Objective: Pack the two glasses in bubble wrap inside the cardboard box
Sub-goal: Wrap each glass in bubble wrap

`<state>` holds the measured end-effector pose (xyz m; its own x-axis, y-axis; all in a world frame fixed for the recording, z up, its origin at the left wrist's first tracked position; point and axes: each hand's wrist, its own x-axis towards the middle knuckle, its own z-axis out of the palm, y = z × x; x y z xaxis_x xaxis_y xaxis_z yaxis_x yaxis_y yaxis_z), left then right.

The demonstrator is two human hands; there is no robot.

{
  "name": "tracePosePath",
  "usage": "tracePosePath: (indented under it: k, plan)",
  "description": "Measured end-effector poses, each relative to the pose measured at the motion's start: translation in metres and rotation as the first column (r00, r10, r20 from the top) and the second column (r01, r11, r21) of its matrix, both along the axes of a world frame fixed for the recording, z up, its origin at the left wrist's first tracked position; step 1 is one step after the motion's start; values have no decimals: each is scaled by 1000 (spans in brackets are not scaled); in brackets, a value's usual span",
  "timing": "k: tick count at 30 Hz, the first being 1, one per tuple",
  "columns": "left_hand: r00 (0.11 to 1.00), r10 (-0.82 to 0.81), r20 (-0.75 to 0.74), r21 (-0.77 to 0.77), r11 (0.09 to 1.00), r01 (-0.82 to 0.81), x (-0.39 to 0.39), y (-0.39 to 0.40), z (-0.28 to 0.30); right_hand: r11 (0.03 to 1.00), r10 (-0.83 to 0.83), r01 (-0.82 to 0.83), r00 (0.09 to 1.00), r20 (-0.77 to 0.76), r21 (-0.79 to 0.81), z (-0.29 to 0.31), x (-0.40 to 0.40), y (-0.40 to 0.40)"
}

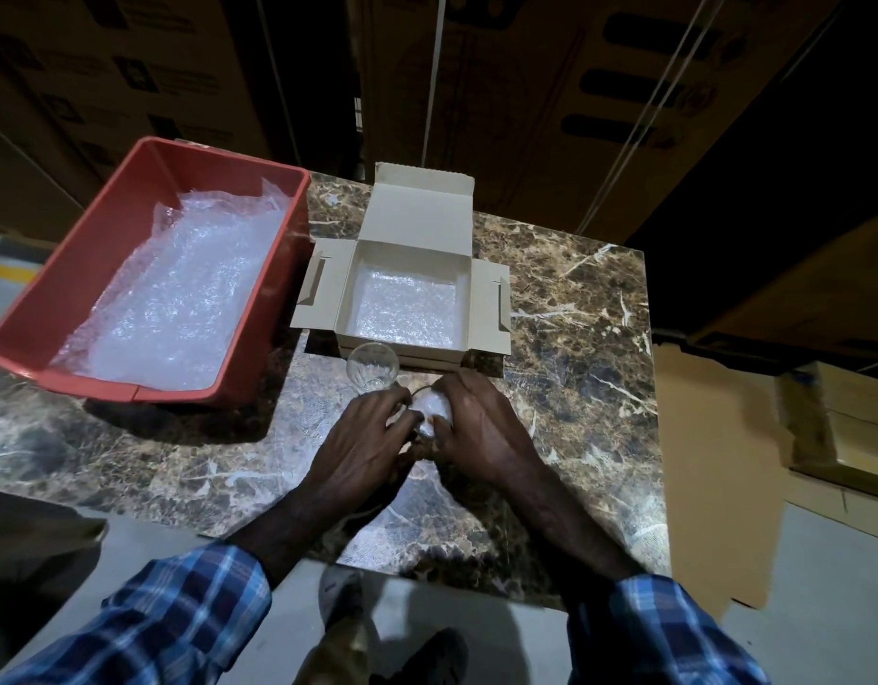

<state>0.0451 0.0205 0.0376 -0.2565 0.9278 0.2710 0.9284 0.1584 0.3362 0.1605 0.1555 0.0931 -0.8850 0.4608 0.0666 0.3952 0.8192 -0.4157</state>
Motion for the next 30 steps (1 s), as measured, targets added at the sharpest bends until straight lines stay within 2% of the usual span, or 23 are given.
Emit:
tracePosePath:
  k: [4,9,10,12,15,18,20,25,26,29,30]
  plan:
    - [996,-33,-86,-22,999,31,-7,0,6,999,16,-14,999,-48,36,-9,-4,1]
    - [1000,-5,-24,-17,1000,5,2,-7,8,1000,1,1,993,-115,13,-21,-7,-5]
    - [1000,20,-1,2,1000,-20,4,-6,7,1000,-6,7,994,-110,3,-22,-8,-5]
    - [977,113,182,36,992,-121,10,-5,7,999,-28,26,997,-73,-27,-22,-8,-4]
    - [794,318,518,-24,934,-358,19,-3,5,994,-42,41,999,-9,-99,-14,-8,1]
    - [621,415,665,-84,868,-490,25,3,2,957,-151,135,988,-45,-258,-10,-4,11]
    - [546,446,709,-120,840,-530,29,10,6,905,-264,220,962,-76,-363,-11,0,15]
    - [400,498,770,-217,793,-569,34,26,18,665,-446,373,893,56,-647,-16,0,19]
    - [365,480,798,-227,800,-555,33,27,20,615,-468,398,879,91,-681,-17,0,20]
    - [182,376,908,-249,837,-488,32,27,26,464,-498,431,850,175,-774,-19,2,17]
    - [158,356,921,-246,846,-473,32,27,26,436,-494,421,851,179,-795,-19,2,15]
